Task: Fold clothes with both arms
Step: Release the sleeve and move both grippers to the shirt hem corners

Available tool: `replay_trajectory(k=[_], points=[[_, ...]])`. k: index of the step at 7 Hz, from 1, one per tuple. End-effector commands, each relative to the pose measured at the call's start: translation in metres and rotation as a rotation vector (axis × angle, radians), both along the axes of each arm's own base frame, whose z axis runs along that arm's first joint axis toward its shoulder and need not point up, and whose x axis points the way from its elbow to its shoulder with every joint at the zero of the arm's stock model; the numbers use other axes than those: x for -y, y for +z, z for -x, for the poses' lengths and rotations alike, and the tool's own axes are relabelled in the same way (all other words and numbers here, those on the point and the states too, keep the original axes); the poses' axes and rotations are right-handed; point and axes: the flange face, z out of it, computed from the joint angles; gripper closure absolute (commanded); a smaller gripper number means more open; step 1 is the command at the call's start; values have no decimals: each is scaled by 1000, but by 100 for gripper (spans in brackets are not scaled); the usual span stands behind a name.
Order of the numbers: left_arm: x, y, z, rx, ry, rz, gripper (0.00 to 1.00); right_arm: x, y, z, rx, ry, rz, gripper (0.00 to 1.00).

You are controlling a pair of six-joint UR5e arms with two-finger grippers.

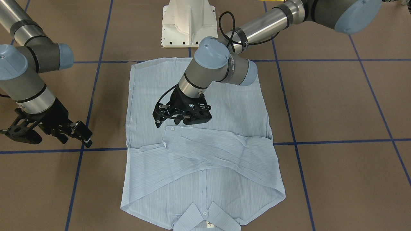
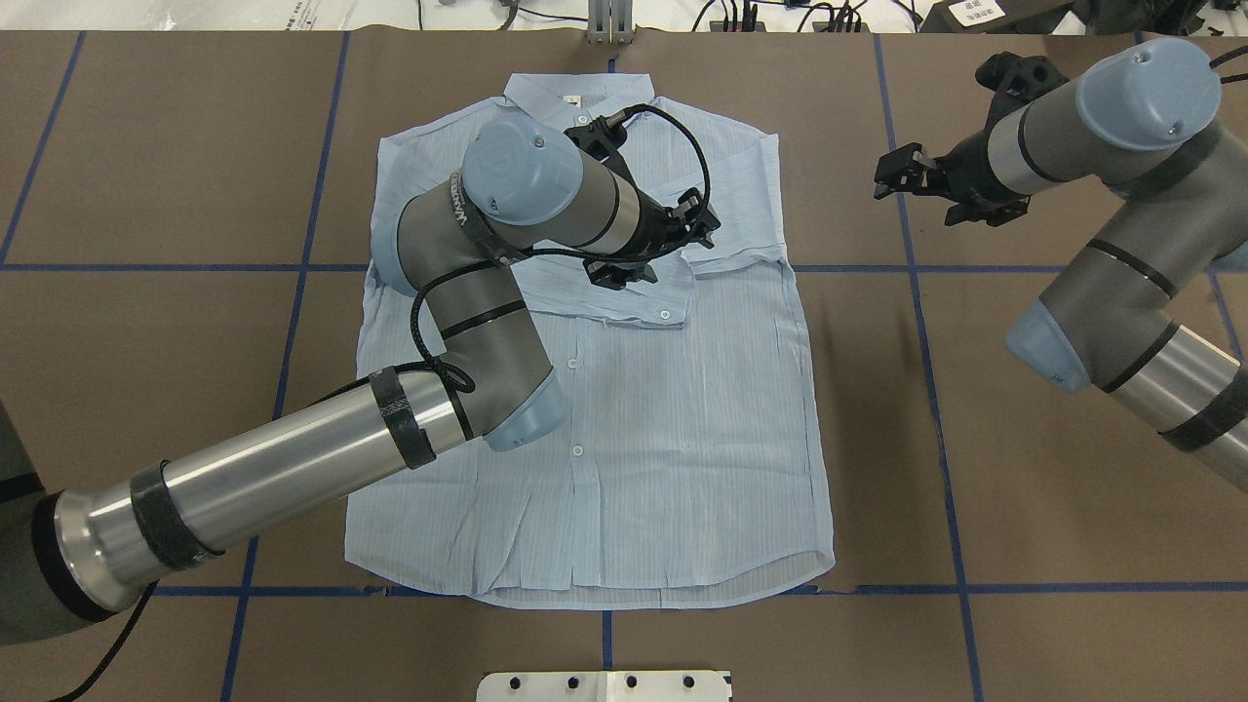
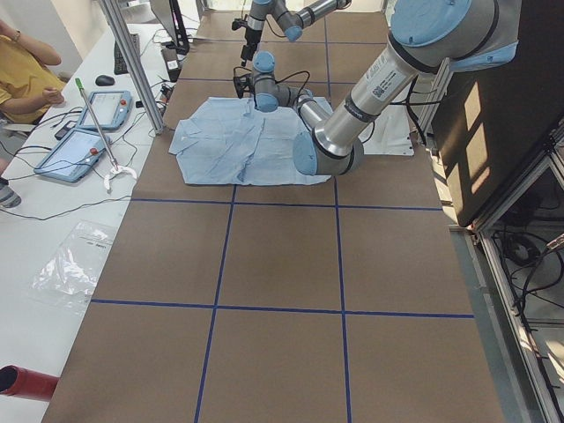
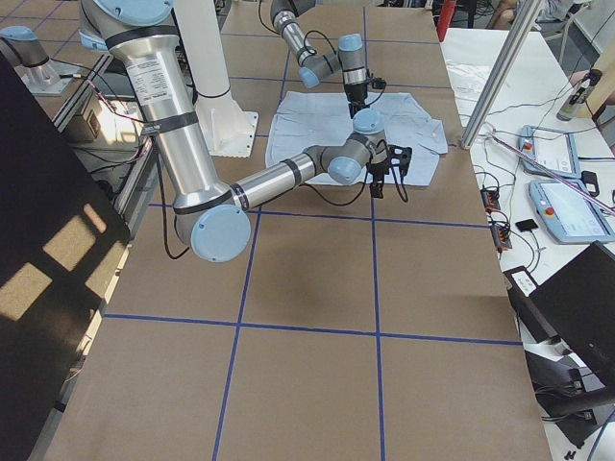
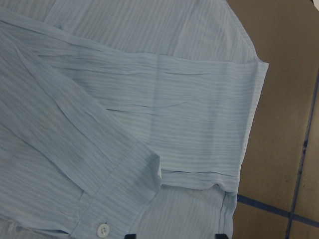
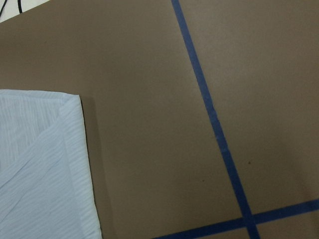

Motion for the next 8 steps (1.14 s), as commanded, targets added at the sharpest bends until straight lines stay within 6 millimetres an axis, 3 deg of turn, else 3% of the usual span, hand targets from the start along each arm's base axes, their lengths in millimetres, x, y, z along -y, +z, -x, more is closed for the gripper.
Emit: replay_trajectory(k=[1,2,3,4,5,6,8], points=[[-21,36,41,-14,-5,-15,23,-50,-34,56,72,24,87,1],[-25,73,68,17,-9,-51,24,-96,-33,103,55,47,129,1],[-33,106,96,57,1,-123,25,-157,-41,129,40,41,127,1],[-41,127,120,81,10,-179,25,-219,-54,144,-23,9,180,2],[-37,133,127,92,6,-187,25,-276,-67,152,-75,-30,184,2],[-37,144,129,105,6,-179,25,-322,-60,180,-111,-5,190,9],[-34,149,130,114,0,-175,25,-348,-41,187,-151,-13,177,12]])
